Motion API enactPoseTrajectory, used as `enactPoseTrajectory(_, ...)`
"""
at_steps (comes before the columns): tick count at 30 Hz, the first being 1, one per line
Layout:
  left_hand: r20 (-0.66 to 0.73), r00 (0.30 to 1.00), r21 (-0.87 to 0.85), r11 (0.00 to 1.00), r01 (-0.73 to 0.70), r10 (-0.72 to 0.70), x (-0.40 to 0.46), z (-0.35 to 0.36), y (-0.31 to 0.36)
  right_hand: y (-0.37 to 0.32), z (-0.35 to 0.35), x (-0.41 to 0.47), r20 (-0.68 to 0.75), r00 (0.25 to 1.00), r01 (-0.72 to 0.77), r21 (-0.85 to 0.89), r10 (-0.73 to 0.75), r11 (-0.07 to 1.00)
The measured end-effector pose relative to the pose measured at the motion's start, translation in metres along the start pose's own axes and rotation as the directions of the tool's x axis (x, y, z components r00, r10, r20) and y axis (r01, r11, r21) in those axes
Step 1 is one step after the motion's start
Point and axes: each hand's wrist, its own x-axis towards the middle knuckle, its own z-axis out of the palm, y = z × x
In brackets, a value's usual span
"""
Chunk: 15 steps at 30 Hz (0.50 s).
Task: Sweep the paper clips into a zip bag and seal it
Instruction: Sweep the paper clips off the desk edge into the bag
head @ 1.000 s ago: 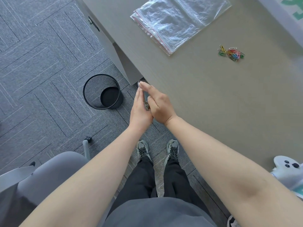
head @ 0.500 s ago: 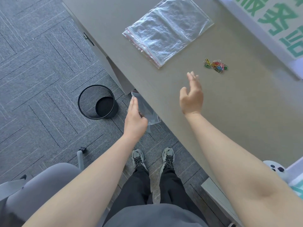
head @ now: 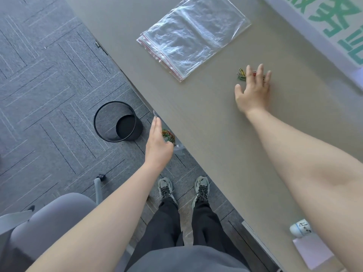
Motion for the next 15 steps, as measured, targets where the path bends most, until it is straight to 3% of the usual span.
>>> enactPoseTrajectory(10, -0.024, 1.0, 0.02, 1.0, 0.005, -0.004, -0.0004, 0.0083, 0.0024, 0.0075, 0.0055, 0.0102, -0.002, 0.996, 0.091, -0.011, -0.092, 0.996)
enactPoseTrajectory(15, -0.025, 1.0, 0.013, 1.0, 0.012, -0.012, 0.0003, 0.009, 0.0031, 0.003, 0.0082, 0.0113, 0.017, 0.969, 0.245, 0.008, -0.245, 0.969)
